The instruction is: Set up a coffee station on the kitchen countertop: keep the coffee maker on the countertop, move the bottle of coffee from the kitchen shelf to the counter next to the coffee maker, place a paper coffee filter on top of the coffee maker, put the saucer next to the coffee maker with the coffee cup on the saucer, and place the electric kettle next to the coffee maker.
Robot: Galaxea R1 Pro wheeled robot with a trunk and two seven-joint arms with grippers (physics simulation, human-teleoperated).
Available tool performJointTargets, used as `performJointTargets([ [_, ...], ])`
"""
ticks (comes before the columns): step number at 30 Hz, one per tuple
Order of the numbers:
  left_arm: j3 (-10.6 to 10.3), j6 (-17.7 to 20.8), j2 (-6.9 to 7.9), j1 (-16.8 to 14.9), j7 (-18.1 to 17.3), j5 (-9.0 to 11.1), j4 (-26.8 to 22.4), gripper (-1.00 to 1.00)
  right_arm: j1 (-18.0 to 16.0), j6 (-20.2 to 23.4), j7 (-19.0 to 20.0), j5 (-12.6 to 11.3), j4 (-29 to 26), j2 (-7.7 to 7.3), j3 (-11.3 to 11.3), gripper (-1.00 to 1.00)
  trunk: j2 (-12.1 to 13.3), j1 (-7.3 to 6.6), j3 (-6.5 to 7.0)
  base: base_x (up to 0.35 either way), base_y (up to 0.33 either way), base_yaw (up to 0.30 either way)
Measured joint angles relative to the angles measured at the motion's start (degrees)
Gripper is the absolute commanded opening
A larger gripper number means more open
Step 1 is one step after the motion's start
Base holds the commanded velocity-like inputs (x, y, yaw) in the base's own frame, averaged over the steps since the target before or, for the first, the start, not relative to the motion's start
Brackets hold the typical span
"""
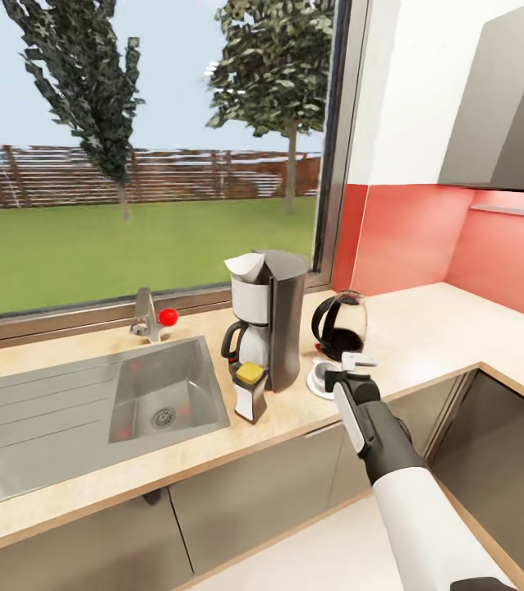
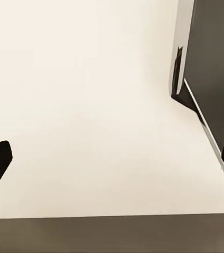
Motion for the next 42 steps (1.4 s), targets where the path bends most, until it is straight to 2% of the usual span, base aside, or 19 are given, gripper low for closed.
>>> performJointTargets([
  [15,-0.08,0.12,-0.36,0.00,0.03,0.06,0.18,1.00,0.00,0.00,-0.15,0.18,0.56,-0.06,-0.04,-1.00,0.00,0.00,0.00,0.115,-0.079,0.000],
  [19,-0.07,0.12,-0.43,0.00,0.04,0.06,0.18,1.00,0.00,0.01,-0.17,0.23,1.23,-1.18,-0.05,-1.00,0.00,0.01,0.00,0.056,-0.073,0.000],
  [23,-0.07,0.12,-0.59,0.00,0.05,0.06,0.18,1.00,0.00,0.00,-0.17,0.17,1.44,-1.61,0.02,-1.00,0.00,0.01,0.00,0.010,-0.013,0.000],
  [27,-0.08,0.12,-1.15,0.01,0.05,0.06,0.18,1.00,0.00,-0.17,-0.09,-0.01,4.89,-1.63,0.02,-1.00,-0.01,-0.01,0.00,0.090,0.000,0.000],
  [42,-0.08,0.07,-1.17,0.00,0.13,0.09,0.18,1.00,0.00,-0.25,0.00,-0.05,5.24,-1.61,0.03,-1.00,0.00,0.00,0.00,0.084,0.000,0.000],
])
